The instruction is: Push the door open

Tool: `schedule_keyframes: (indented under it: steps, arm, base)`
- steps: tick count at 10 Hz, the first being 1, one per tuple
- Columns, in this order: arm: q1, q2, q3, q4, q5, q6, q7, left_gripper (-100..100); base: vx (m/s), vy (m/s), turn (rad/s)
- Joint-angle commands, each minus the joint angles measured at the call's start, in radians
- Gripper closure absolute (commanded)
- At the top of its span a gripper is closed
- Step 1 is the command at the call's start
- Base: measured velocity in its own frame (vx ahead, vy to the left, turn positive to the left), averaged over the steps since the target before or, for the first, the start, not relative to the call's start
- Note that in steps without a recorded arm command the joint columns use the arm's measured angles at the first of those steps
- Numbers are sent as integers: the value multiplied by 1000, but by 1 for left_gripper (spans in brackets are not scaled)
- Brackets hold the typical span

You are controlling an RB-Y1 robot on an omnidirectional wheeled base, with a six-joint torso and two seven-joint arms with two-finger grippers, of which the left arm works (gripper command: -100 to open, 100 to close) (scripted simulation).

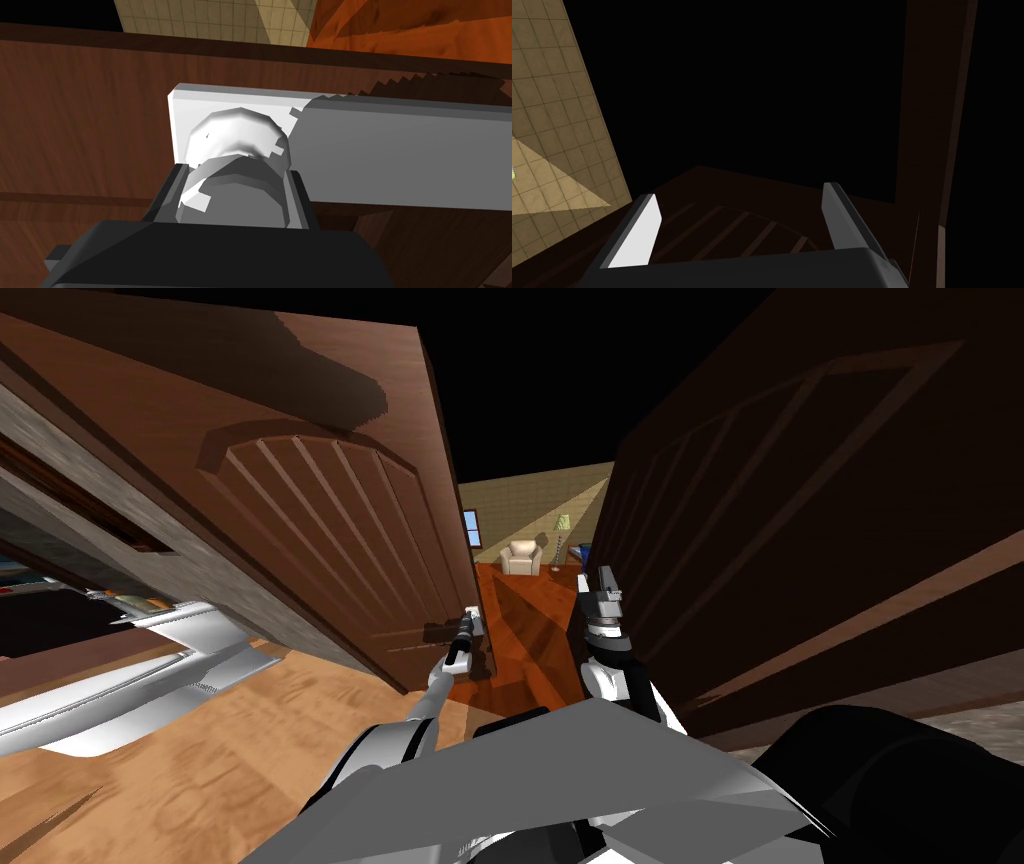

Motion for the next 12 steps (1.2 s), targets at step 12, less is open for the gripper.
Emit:
schedule_keyframes:
  steps: [12]
  arm:
    - [10,39,70,7,28,3,-25,100]
  base:
    - [114,-57,31]
